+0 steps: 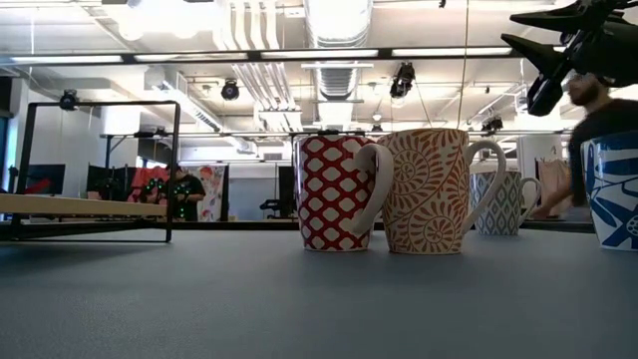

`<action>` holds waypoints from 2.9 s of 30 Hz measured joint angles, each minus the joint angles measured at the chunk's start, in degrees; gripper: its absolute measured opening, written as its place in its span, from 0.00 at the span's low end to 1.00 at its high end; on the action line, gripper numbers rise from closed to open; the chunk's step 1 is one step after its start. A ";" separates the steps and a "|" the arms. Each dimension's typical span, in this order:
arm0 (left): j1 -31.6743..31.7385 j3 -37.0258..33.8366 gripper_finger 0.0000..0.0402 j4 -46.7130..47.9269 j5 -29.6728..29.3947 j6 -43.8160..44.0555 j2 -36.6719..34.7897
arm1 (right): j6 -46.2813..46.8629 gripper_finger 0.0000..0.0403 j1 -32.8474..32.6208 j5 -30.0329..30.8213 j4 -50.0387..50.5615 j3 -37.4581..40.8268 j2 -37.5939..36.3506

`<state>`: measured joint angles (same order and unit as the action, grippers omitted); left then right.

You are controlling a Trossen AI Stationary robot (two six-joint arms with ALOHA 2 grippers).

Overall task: Place coffee mugs
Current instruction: Put the yellow mug on the shelf, then adjust the patterned light green mug on the shelf

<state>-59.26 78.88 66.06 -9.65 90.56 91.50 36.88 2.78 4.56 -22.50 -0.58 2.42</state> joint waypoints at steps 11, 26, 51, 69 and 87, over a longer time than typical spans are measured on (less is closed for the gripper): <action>-0.42 -0.27 0.07 -1.56 -0.11 0.59 0.24 | -0.01 0.23 -0.01 -0.01 0.00 -0.02 0.00; -0.56 -0.25 0.07 -2.79 0.85 4.14 0.24 | 0.00 0.23 -0.02 -0.01 0.00 -0.02 0.00; -1.06 0.32 0.17 -1.41 1.47 4.48 -1.20 | -0.01 0.23 -0.01 -0.01 0.01 -0.01 0.00; -1.08 0.32 0.17 9.48 2.55 1.64 -6.45 | -0.01 0.23 -0.01 -0.01 0.02 -0.02 0.00; -4.48 -0.24 0.17 14.01 12.29 4.65 -6.47 | 0.00 0.23 -0.02 0.00 0.02 -0.02 0.00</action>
<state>-63.73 78.65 80.07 2.63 95.21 85.03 36.88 2.76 4.56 -22.48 -0.60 2.42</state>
